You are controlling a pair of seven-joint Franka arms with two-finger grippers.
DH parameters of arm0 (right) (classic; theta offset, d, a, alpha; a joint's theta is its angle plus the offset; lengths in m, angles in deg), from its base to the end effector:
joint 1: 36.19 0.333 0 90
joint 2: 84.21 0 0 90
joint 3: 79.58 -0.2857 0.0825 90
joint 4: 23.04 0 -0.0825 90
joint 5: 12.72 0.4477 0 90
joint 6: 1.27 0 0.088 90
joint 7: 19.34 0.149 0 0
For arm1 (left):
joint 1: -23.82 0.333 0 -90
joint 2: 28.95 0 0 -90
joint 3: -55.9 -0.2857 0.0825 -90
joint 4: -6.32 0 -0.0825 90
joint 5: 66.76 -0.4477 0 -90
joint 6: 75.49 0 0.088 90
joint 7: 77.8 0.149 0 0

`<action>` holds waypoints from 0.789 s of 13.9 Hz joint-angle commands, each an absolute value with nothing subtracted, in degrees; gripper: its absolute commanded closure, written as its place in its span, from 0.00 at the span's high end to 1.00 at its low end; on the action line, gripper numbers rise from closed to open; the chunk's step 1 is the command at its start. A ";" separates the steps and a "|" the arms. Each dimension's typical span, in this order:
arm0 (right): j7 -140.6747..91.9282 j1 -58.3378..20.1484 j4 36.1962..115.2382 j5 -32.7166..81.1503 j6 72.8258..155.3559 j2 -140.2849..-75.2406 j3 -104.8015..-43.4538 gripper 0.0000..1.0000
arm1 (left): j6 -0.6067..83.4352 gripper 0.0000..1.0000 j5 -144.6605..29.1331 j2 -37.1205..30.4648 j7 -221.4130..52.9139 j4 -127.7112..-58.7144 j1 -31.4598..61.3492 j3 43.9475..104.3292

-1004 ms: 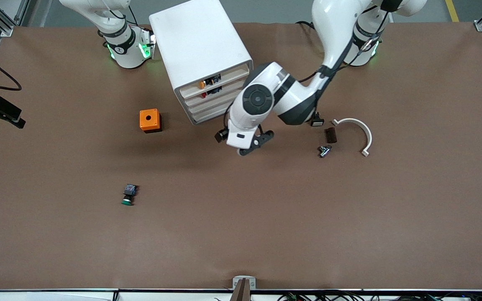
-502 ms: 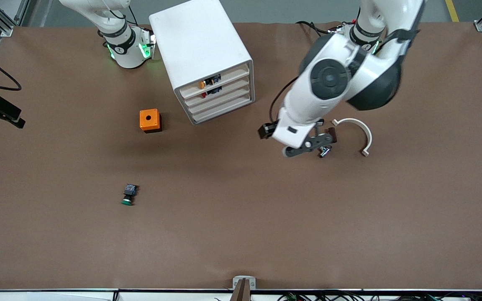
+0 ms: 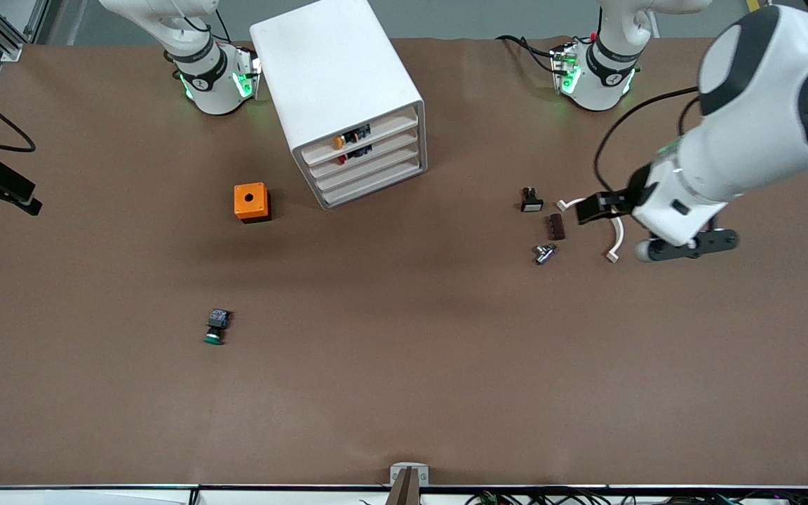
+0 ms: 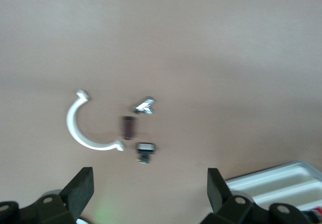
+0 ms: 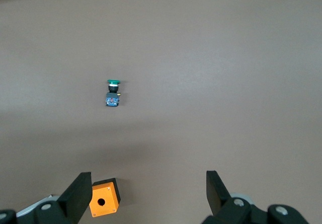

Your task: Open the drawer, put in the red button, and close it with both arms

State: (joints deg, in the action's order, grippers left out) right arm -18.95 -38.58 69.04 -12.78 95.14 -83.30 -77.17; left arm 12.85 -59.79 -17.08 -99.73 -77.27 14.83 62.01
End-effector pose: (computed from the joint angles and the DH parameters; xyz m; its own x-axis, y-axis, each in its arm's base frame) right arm 0.6263 -0.0529 0.5530 0.9917 -0.0900 0.0913 -0.0904 -0.9959 -0.0002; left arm 0.6354 -0.1856 0.4786 0.9793 0.1148 -0.1669 0.1305 -0.9877 0.0865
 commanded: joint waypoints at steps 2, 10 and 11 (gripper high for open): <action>-19.34 -38.92 68.63 -13.86 94.62 -82.89 -77.47 1.00 | 13.98 0.99 -61.92 -24.10 -90.39 -85.51 21.69 62.67; -19.43 -38.92 68.63 -13.86 94.62 -82.89 -77.47 1.00 | 17.42 1.00 -65.44 -30.88 -83.96 -92.20 25.93 62.67; -19.43 -38.92 68.63 -13.86 94.62 -82.89 -77.47 1.00 | 17.50 1.00 -65.44 -31.40 -83.69 -92.20 25.93 62.58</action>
State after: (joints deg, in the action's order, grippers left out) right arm -18.95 -38.58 69.02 -12.79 95.14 -83.30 -77.16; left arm 16.17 -64.30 -28.28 -85.48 -89.62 24.92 62.01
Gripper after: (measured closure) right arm 0.000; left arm 0.000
